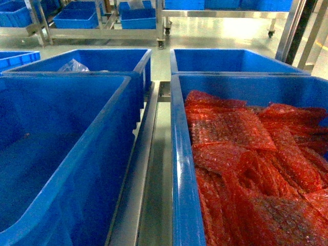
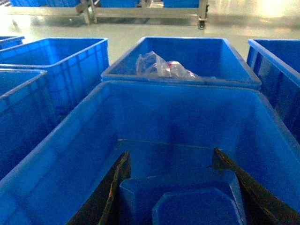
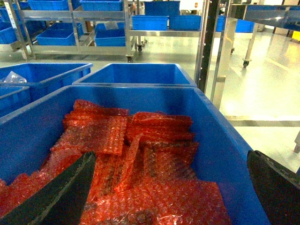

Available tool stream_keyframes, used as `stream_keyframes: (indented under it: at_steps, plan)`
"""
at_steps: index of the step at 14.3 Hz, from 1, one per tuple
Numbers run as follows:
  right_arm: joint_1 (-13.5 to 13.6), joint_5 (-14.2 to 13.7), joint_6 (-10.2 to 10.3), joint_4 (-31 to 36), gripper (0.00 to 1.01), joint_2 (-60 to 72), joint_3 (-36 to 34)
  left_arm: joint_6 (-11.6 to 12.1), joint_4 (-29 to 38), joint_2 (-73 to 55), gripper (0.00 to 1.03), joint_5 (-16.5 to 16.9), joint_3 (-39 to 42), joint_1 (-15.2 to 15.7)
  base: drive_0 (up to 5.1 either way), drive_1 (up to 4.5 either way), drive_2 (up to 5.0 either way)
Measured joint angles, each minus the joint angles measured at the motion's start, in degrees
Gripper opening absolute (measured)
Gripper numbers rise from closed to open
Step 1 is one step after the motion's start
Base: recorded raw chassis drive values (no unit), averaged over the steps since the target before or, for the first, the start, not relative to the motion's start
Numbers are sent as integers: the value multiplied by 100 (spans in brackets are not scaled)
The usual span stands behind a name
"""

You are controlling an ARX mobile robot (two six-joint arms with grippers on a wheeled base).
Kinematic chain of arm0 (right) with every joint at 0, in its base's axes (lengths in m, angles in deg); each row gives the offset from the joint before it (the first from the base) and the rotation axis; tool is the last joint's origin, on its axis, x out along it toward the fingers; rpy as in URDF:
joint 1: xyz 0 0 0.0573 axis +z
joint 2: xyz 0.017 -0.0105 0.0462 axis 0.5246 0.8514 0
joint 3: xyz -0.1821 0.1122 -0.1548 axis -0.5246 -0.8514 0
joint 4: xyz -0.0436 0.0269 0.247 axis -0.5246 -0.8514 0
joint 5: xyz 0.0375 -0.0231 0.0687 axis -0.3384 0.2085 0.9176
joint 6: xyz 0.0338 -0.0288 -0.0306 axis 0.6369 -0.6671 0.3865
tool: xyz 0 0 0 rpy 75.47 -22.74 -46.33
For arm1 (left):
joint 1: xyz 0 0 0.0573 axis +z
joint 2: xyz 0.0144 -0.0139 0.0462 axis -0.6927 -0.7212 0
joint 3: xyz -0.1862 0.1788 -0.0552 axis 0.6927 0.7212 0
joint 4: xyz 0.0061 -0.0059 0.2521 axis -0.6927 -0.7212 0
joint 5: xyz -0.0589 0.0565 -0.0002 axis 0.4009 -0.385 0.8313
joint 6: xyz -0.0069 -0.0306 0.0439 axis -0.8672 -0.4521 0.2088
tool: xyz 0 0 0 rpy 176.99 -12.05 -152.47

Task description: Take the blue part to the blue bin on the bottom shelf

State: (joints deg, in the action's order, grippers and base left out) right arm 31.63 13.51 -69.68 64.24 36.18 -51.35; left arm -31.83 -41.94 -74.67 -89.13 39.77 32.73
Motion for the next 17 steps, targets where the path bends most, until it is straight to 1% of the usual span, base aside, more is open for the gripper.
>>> stream_keyframes:
  at_steps: [1, 2, 3, 4, 5, 6, 7, 9, 13, 14, 15, 16, 17]
  plan:
    - [0, 0, 0, 0, 98, 0, 0, -2, 238, -501, 53, 48, -155, 13, 0, 0, 0]
    - [0, 0, 0, -2, 98, 0, 0, 2, 179, -555, 64, 24, -170, 13, 0, 0, 0]
    - [0, 2, 0, 2, 98, 0, 0, 0, 63, -330, 76, 39, -162, 7, 0, 0, 0]
    - [0, 2, 0, 0, 98, 0, 0, -2, -153, 177, 91, 42, -48, 7, 0, 0, 0]
    - [0, 0, 0, 0, 98, 0, 0, 0, -466, 820, 99, -68, 216, -44, 0, 0, 0]
    - [0, 0, 0, 0, 98, 0, 0, -11, -905, 1416, 98, -221, 422, -151, 0, 0, 0]
    - [0, 2, 0, 0, 98, 0, 0, -20, -1294, 2098, 98, -446, 616, -289, 0, 0, 0]
    - [0, 0, 0, 0, 98, 0, 0, -24, -1283, 2286, 98, -538, 664, -289, 0, 0, 0]
    - [0, 2, 0, 0, 98, 0, 0, -26, -1316, 2227, 98, -529, 664, -297, 0, 0, 0]
    - [0, 2, 0, 2, 98, 0, 0, 13, -1150, 2227, 97, -417, 699, -264, 0, 0, 0]
    - [0, 2, 0, 2, 98, 0, 0, 87, -560, 2306, 88, 247, 907, -42, 0, 0, 0]
    - [0, 0, 0, -4, 98, 0, 0, 157, -350, 2494, 79, 750, 1113, 127, 0, 0, 0]
    - [0, 2, 0, 2, 98, 0, 0, 199, -407, 2730, 64, 1187, 1318, 282, 0, 0, 0]
